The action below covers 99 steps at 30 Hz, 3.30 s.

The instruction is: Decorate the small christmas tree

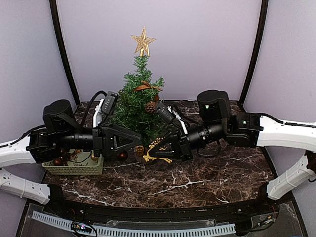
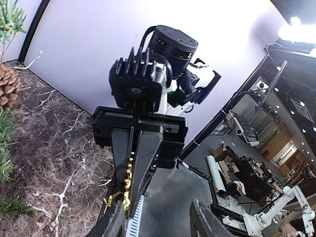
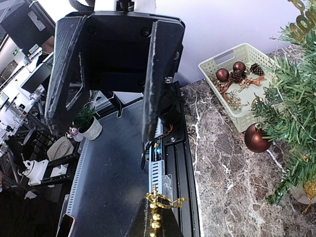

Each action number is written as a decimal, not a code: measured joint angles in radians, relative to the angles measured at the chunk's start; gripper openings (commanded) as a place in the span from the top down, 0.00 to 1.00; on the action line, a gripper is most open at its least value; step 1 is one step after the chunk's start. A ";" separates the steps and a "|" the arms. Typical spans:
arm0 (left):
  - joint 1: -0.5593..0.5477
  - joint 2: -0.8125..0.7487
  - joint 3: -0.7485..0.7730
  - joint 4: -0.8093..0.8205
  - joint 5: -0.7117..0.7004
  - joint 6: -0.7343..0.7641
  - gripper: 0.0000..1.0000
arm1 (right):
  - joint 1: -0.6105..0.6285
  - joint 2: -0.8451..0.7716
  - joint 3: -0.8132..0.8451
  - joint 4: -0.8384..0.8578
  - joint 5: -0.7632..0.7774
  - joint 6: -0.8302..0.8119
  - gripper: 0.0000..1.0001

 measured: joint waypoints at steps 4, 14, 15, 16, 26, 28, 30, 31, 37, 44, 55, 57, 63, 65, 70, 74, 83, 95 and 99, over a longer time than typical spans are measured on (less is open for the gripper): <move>0.000 0.012 0.001 -0.035 -0.019 -0.018 0.49 | 0.000 0.000 0.000 0.000 -0.019 -0.002 1.00; 0.000 0.144 0.029 -0.075 0.079 -0.072 0.41 | 0.000 0.000 0.000 -0.004 -0.043 -0.021 1.00; 0.000 0.151 0.032 -0.074 0.092 -0.074 0.41 | 0.000 0.000 0.000 -0.005 -0.043 -0.023 1.00; 0.000 0.153 0.033 -0.073 0.101 -0.076 0.41 | 0.000 0.000 0.001 -0.008 -0.043 -0.024 1.00; 0.000 0.138 0.035 -0.027 0.154 -0.101 0.41 | 0.000 0.008 0.001 -0.037 -0.044 -0.040 1.00; 0.000 0.132 0.034 -0.025 0.150 -0.103 0.42 | 0.000 0.008 0.001 -0.036 -0.047 -0.040 1.00; 0.000 0.127 0.034 -0.022 0.144 -0.107 0.46 | 0.000 0.008 0.002 -0.035 -0.048 -0.040 1.00; 0.000 0.126 0.034 -0.019 0.142 -0.110 0.47 | 0.000 0.008 0.002 -0.037 -0.049 -0.040 1.00; 0.000 0.100 0.027 -0.009 0.114 -0.121 0.64 | 0.000 0.014 0.004 -0.035 -0.054 -0.040 1.00; 0.000 0.095 0.026 -0.006 0.096 -0.129 0.72 | 0.000 0.016 0.004 -0.039 -0.054 -0.040 1.00; 0.000 0.115 0.029 -0.050 0.083 -0.126 0.74 | 0.000 0.020 0.004 -0.056 -0.054 -0.040 1.00; 0.000 0.115 0.030 -0.057 0.079 -0.124 0.75 | 0.000 0.021 0.004 -0.061 -0.054 -0.040 1.00; 0.000 0.115 0.031 -0.066 0.067 -0.120 0.85 | 0.000 0.021 0.004 -0.061 -0.054 -0.040 1.00; 0.000 0.115 0.031 -0.071 0.063 -0.118 0.88 | 0.000 0.021 0.004 -0.061 -0.054 -0.040 1.00; 0.000 0.115 0.031 -0.080 0.051 -0.117 0.92 | 0.000 0.021 0.004 -0.061 -0.054 -0.040 1.00; 0.000 0.113 0.031 -0.090 0.041 -0.116 0.98 | 0.000 0.021 0.004 -0.062 -0.054 -0.040 1.00; 0.000 0.089 0.031 -0.103 0.009 -0.092 1.00 | 0.000 0.016 -0.006 -0.036 -0.048 -0.035 0.63; 0.000 0.101 0.031 -0.098 0.093 -0.050 1.00 | -0.001 -0.102 -0.222 0.288 0.027 0.059 0.30; 0.000 0.102 0.031 -0.104 0.104 -0.043 1.00 | 0.003 -0.126 -0.247 0.372 0.074 0.061 0.37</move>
